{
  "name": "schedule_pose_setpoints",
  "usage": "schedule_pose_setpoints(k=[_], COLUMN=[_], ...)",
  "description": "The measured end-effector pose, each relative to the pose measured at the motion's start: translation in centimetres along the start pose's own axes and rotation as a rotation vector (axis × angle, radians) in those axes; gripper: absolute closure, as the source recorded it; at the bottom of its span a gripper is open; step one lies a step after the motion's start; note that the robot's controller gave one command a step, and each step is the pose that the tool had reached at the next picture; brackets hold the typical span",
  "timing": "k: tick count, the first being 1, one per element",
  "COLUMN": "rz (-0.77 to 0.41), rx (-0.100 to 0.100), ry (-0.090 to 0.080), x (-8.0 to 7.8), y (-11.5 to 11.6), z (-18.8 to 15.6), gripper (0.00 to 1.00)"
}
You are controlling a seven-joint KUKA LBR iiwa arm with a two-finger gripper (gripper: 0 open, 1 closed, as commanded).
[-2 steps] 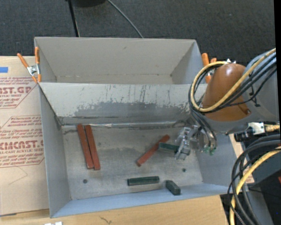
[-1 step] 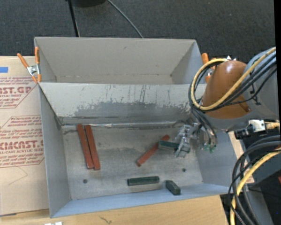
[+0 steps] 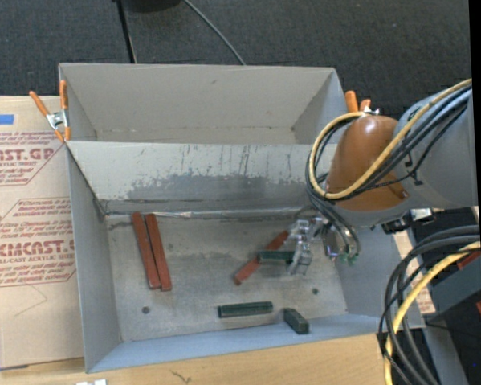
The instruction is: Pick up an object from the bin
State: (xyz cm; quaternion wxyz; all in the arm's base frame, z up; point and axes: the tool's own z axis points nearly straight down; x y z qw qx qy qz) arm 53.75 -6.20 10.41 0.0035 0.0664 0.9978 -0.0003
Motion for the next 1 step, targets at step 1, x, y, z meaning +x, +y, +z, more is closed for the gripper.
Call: schedule_pose_setpoints(k=[1], rz=[0.041], rx=[0.000], ry=[0.005], x=[0.89], y=[-3.23], z=[-11.12], gripper=[1.00])
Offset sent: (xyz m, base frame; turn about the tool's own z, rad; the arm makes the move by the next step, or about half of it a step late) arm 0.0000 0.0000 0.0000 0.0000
